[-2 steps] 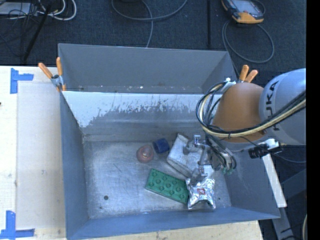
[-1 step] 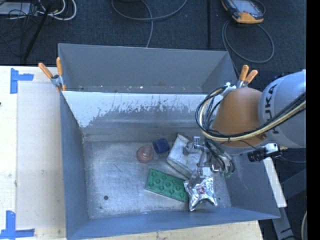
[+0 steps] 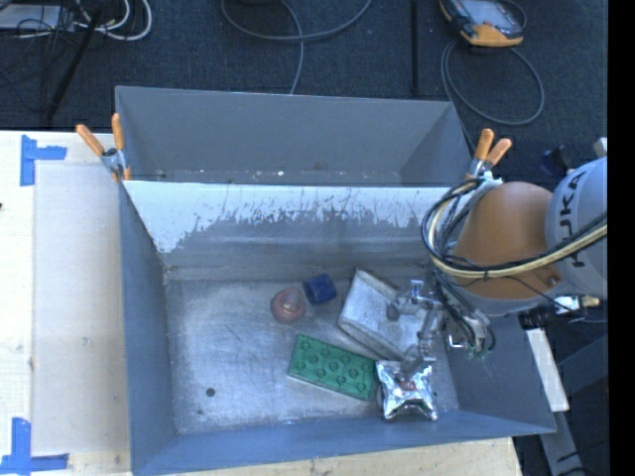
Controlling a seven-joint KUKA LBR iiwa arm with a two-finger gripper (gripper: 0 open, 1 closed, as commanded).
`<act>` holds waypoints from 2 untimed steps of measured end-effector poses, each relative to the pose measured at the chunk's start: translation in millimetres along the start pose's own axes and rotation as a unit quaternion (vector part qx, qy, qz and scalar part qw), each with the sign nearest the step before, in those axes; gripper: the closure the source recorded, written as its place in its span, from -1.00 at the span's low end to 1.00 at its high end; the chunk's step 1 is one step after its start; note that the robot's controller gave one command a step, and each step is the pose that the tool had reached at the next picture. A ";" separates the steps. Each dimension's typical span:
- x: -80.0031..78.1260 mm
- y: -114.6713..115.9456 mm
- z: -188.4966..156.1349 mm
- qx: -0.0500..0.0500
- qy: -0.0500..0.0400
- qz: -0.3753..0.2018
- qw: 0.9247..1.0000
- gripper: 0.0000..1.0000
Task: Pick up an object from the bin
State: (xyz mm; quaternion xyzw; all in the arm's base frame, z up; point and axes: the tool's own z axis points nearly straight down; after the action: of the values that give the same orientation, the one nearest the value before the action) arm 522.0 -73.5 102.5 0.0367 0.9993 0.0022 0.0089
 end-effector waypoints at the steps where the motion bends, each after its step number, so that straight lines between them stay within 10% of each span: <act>1: 17.2 6.2 2.5 0.004 -0.019 -0.028 0.999 -1.00; 2: 16.9 116.4 -0.2 0.000 0.007 -0.025 1.000 -1.00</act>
Offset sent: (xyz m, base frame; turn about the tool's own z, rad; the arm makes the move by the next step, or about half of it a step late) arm -0.0450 0.0139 -0.0197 -0.0669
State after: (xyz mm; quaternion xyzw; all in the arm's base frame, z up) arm 513.7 43.9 103.0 0.0117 0.9999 0.0025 0.0018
